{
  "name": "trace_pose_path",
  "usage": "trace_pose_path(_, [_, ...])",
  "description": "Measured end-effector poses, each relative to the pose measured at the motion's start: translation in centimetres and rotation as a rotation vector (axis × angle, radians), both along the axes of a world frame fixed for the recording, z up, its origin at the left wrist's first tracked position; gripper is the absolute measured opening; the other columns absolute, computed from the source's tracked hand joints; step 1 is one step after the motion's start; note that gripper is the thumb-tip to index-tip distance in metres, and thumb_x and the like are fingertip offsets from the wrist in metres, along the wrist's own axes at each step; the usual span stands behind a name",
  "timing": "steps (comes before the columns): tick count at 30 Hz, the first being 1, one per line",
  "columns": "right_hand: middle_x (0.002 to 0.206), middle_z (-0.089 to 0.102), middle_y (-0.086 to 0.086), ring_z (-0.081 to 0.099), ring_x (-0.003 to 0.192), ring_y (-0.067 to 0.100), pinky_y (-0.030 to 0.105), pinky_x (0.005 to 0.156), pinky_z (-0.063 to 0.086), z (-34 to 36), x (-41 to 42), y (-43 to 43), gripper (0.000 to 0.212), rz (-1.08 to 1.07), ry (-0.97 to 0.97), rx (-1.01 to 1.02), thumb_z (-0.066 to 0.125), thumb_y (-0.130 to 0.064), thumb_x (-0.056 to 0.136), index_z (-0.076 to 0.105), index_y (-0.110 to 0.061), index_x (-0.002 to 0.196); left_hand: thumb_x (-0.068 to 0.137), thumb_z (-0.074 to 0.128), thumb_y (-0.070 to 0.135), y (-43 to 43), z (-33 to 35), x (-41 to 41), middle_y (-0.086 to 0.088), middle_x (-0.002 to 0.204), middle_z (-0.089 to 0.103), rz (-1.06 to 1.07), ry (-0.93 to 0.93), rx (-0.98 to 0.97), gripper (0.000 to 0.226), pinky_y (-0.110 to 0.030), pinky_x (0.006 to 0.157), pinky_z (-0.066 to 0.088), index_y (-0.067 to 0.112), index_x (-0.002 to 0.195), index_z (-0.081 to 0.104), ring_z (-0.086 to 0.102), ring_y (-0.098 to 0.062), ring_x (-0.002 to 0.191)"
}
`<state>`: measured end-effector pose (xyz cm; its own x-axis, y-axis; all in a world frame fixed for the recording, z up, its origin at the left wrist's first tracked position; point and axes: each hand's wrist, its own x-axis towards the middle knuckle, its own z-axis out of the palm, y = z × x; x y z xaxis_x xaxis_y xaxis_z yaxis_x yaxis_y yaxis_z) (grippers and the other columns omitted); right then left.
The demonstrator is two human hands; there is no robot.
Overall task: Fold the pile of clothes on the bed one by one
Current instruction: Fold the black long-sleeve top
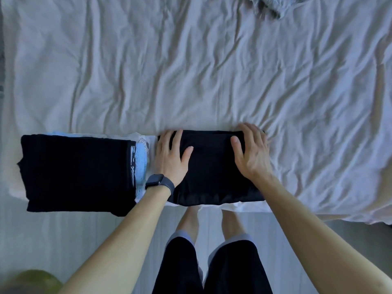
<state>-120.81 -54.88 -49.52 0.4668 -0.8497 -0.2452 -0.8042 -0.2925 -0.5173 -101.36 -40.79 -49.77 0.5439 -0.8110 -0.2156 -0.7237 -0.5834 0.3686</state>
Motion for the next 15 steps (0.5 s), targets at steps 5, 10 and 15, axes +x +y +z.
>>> trace_pose_path(5, [0.156,0.037,0.009,0.030,0.145,0.023,0.042,0.120,0.027,5.2,-3.6,5.1,0.065,-0.622,-0.087,0.162,0.047,-0.051,0.100,0.039,-0.010,0.150,0.094,0.065,0.020,4.0,4.4,-6.8,-0.013,0.139,0.045,0.583,0.216,-0.299,0.047,-0.033,0.112,0.037,0.007,0.136,0.050,0.045,-0.029,0.131])
trace_pose_path(10, [0.136,0.053,0.005,0.055,0.127,0.024,0.038,0.107,0.044,6.3,-4.9,11.0,0.061,-1.205,-0.200,0.600,0.059,-0.041,0.097,0.038,-0.009,0.145,0.096,0.063,0.027,5.3,6.2,-9.1,-0.015,0.119,0.053,1.602,0.837,0.047,0.048,-0.037,0.089,0.051,0.002,0.133,0.045,0.061,-0.033,0.099])
trace_pose_path(15, [0.118,0.064,0.008,0.073,0.094,0.024,0.028,0.060,0.059,4.7,-3.2,11.9,0.036,-1.324,-0.341,0.743,0.057,-0.037,0.100,0.052,-0.011,0.124,0.098,0.058,0.035,5.0,4.3,-7.4,-0.012,0.096,0.068,1.480,0.901,0.066,0.032,-0.044,0.092,0.054,0.003,0.102,0.060,0.066,-0.035,0.094])
